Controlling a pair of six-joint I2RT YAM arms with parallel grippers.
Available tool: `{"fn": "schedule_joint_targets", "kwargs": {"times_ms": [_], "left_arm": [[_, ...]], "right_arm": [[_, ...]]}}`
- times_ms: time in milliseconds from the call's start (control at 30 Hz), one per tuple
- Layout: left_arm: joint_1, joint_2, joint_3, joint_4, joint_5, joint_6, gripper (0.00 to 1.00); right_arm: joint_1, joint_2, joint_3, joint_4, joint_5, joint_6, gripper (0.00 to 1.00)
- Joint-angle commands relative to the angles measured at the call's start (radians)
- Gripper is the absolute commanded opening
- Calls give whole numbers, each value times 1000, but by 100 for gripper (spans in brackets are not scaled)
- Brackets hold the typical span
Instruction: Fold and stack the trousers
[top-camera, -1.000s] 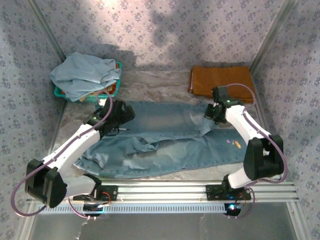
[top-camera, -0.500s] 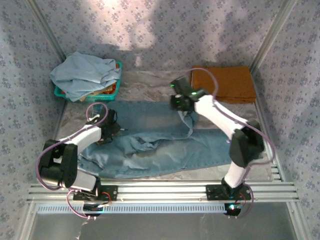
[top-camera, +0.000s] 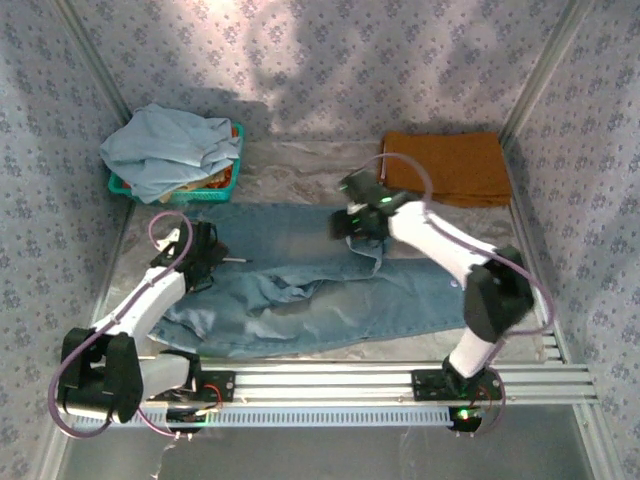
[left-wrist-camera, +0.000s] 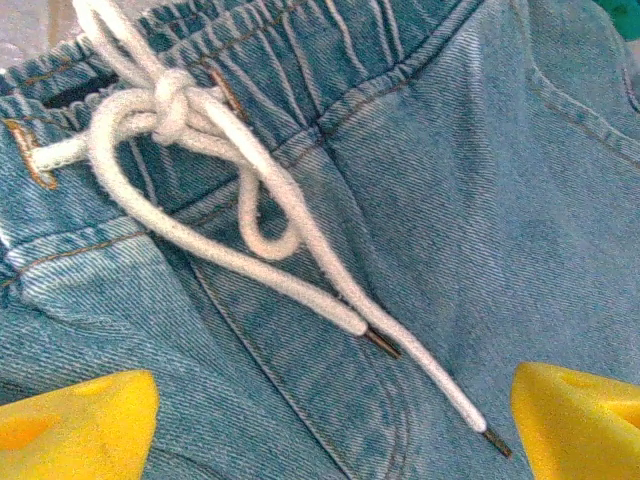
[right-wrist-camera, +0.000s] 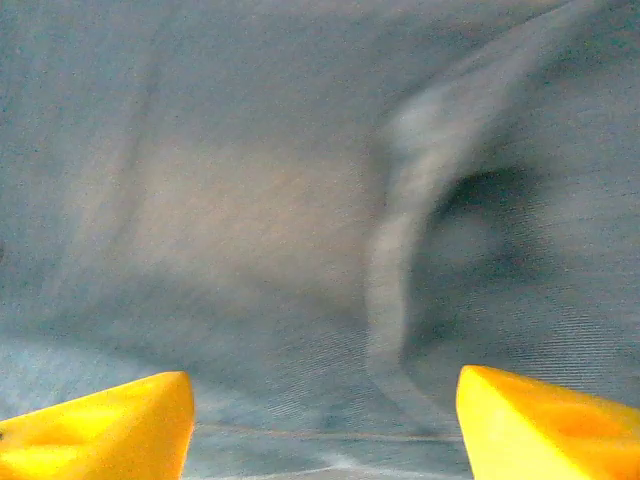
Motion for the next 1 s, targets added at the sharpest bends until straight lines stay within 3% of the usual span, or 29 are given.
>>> {"fn": "schedule_joint_targets", "kwargs": {"times_ms": [0, 233, 333, 367, 433, 533, 700, 967], "left_arm": [[3, -22, -29, 2, 41, 14, 90], [5, 51, -76, 52, 46, 11, 88], [7, 56, -85, 59, 48, 17, 88], [7, 55, -86, 59, 49, 20, 88], [7, 52, -83, 58, 53, 30, 87], [10, 48, -66, 41, 56, 49, 84], [12, 19, -54, 29, 65, 63, 72], [13, -43, -68, 11, 74, 61, 67]], "right_arm": [[-194, -6, -81, 37, -62, 33, 76], [-358, 187, -42, 108, -261, -2, 74], [-382, 271, -44, 167, -372, 13, 66], [-388, 290, -44, 186, -404, 19, 61], [-391, 307, -43, 213, -440, 20, 29], [-388, 277, -35, 217, -434, 11, 3], [-335, 171, 28, 132, -304, -27, 0], [-69, 109, 262, -95, 68, -150, 0]]}}
